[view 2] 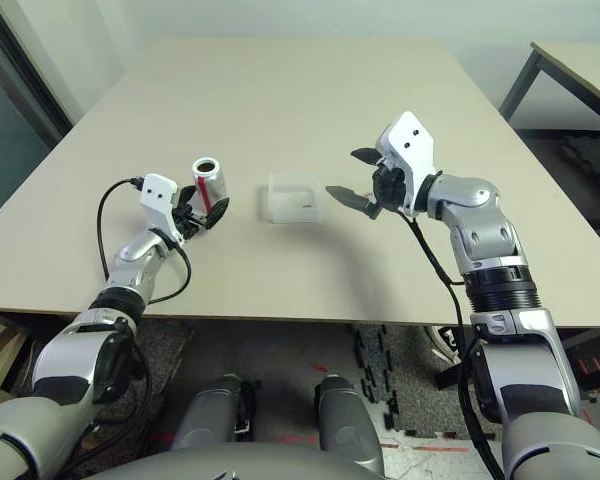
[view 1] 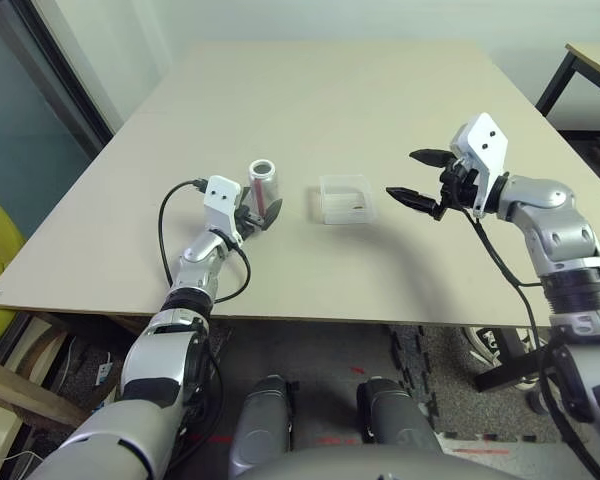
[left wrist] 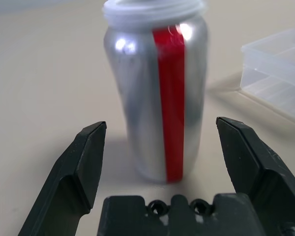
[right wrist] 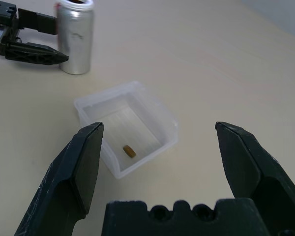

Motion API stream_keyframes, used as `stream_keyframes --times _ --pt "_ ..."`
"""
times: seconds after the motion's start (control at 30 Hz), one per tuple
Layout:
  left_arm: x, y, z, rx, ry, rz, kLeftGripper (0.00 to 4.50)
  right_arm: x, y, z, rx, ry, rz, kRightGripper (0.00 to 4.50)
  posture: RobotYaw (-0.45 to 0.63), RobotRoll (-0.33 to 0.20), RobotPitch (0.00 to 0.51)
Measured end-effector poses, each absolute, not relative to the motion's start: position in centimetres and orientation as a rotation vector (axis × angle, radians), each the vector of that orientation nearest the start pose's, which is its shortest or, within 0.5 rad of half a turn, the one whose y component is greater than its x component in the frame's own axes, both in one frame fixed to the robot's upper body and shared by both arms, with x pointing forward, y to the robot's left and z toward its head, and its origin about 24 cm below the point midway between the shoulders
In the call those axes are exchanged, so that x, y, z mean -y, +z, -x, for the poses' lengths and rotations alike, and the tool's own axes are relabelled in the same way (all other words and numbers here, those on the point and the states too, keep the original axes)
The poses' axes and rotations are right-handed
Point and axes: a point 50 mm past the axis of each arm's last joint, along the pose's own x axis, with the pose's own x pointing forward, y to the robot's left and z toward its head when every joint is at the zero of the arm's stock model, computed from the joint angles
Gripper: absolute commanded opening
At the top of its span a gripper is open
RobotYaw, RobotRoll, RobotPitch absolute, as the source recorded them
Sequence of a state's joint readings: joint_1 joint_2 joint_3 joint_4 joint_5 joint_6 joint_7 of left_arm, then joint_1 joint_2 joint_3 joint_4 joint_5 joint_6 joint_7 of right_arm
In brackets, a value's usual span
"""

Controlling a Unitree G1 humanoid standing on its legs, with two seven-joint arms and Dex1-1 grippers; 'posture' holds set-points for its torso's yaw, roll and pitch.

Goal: Pour the medicine from the bottle into the box.

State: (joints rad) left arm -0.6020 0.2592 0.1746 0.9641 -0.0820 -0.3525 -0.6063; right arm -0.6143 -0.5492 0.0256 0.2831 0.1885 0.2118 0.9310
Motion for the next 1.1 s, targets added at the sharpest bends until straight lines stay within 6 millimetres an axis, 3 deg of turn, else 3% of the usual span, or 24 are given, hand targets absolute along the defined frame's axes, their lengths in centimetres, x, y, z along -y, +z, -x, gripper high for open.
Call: stream_keyframes --times 0.2,0.37,0.47,0.57,0.73,0.83,0.93,1.1 --pt "-21.7 4.8 -32.5 0.0 -0.4 -0.07 4.49 19.3 15.7 -33.7 -0.038 0.873 0.367 4.5 -0.02 0.0 0.037" --pt "-22.9 4.3 -29.1 -0.048 -0.409 0.024 4.49 19.4 15.6 -33.7 -0.042 0.874 0.368 4.5 -0.01 0.0 0.039" --pt "-24.9 5.4 -28.1 -0.061 -0.347 0.019 4.49 19.9 15.4 -33.5 -0.058 0.861 0.371 4.5 0.0 0.0 0.038" --pt "-27.4 7.0 -28.4 -0.021 -0.198 -0.013 4.49 21.0 15.1 -33.7 -0.066 0.796 0.347 4.5 0.01 0.0 0.033" --pt "-31.6 10.5 -30.5 0.094 0.073 -0.043 4.49 25.3 13.1 -34.5 -0.087 0.41 0.248 4.5 0.0 0.0 0.024" --pt "-31.9 11.5 -31.6 0.129 0.112 -0.052 4.49 27.1 11.7 -34.7 -0.088 0.175 0.235 4.5 -0.03 0.0 0.012" --pt "-32.5 11.1 -32.5 0.089 0.161 -0.045 4.49 29.6 10.7 -34.4 -0.073 -0.107 0.199 4.5 -0.03 0.0 0.01" --pt "-33.1 11.4 -33.5 0.088 0.226 -0.05 4.49 32.6 9.4 -33.5 -0.101 -0.399 0.166 4.5 -0.03 0.0 0.018"
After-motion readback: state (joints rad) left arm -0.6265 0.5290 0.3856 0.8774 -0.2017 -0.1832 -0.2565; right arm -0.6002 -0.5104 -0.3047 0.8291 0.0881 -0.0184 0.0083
